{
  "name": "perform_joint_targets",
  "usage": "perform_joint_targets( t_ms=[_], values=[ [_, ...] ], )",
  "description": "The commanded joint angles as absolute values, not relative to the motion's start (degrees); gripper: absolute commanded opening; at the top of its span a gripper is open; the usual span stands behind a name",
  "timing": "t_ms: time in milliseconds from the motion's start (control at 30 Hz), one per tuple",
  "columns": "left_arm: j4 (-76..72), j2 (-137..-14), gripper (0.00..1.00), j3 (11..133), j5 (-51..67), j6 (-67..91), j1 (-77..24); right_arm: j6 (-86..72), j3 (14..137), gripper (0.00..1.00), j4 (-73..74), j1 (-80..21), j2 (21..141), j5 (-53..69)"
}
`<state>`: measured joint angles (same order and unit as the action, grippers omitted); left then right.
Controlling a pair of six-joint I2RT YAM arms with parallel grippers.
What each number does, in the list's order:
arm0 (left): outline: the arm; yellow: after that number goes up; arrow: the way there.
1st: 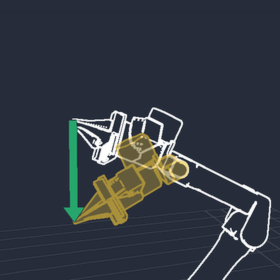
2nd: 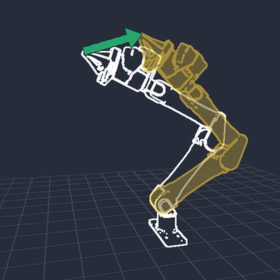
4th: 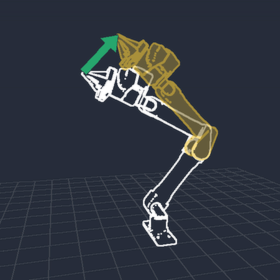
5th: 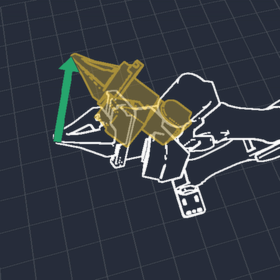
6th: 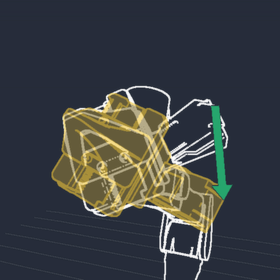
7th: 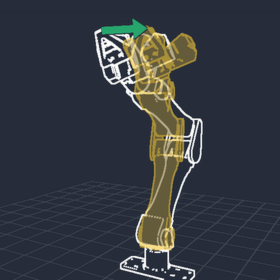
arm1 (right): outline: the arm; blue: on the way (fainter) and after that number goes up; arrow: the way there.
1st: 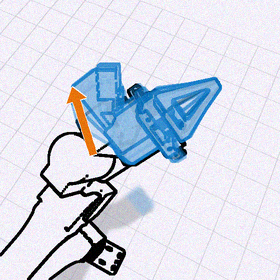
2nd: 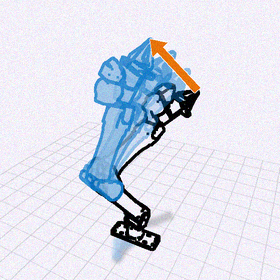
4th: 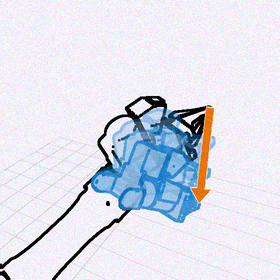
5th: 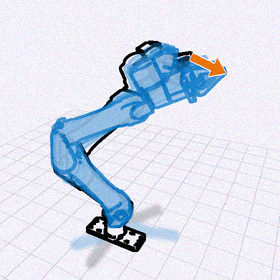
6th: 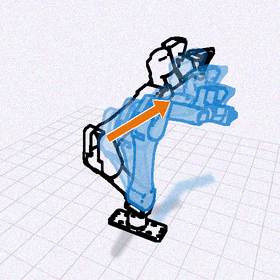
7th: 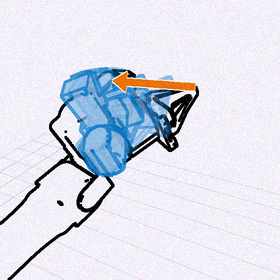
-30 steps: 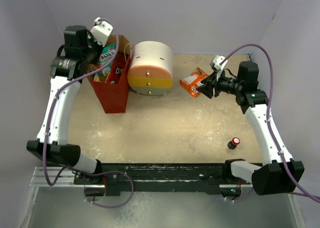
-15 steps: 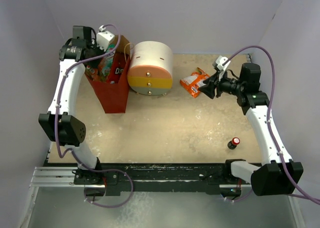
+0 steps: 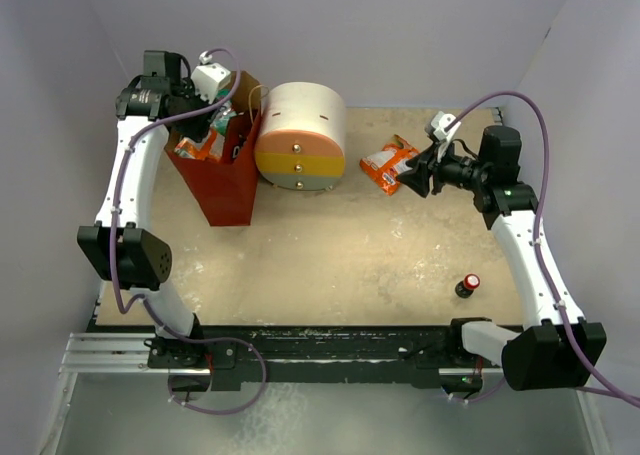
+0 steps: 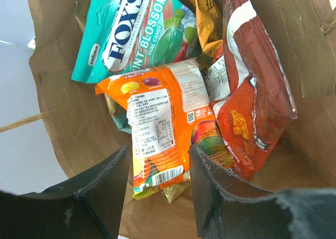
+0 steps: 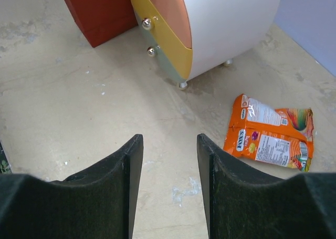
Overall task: Place the snacks into the paper bag
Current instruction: Place the snack in the paper bag, then pick up the snack from the center of the board.
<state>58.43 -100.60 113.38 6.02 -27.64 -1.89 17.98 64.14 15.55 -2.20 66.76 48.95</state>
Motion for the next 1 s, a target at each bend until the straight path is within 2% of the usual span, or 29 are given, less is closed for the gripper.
perform_joint_targets(
  t_ms=[0, 67, 267, 500, 700, 967],
  values=[
    [57.54, -98.52, 0.56, 115.97, 6.94, -26.95, -1.58, 18.04, 63.73, 0.49, 12.48, -1.98, 66.96, 48.74],
    [57.04, -97.42, 0.63, 115.87, 6.98, -26.90, -1.58, 18.18, 63.51, 0.49, 11.96, -2.04, 67.10, 47.78],
    [52.97, -93.02, 0.77, 112.96, 8.97, -26.17, -1.58, 17.06, 62.59, 0.51, 8.79, -2.02, 67.70, 43.21],
    [39.54, -83.09, 1.00, 101.82, 12.39, -22.13, -1.58, 12.05, 65.84, 0.61, 6.13, -2.04, 73.30, 25.71],
    [34.66, -76.83, 0.99, 96.23, 18.22, -18.29, -1.56, 11.32, 74.91, 0.69, 13.47, -1.96, 87.56, 18.18],
    [33.74, -72.66, 0.99, 92.00, 21.02, -18.60, -1.58, 9.71, 83.83, 0.72, 10.62, -0.44, 102.77, 10.17]
  ],
)
